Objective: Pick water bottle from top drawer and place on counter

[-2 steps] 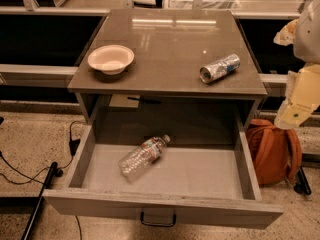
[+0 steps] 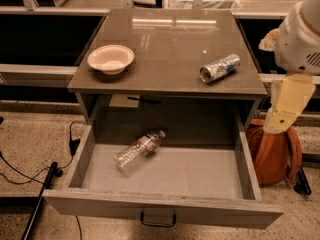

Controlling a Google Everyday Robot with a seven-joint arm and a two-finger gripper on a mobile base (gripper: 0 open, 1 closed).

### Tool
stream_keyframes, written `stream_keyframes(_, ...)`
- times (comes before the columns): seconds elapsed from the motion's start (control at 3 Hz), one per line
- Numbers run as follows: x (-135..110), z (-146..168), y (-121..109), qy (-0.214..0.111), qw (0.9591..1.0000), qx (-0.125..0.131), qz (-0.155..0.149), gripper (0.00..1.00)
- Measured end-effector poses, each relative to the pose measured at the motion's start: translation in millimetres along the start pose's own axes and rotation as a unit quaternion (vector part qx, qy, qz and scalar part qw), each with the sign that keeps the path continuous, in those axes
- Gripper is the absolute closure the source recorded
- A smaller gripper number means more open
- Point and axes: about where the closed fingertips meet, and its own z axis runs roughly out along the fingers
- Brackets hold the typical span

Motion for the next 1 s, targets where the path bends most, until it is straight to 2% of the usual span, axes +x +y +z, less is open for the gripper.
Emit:
stream_keyframes(0.33,-18,40,10,0.014,0.9971,0.001,-0.075,0.0)
stream_keyframes(0.67,-35,115,39,0.003,0.9842,-0.019,-0.176,0.0)
stream_keyframes(1.0,-28,141,61,0.01,0.9801,-0.04,-0.194,0.0)
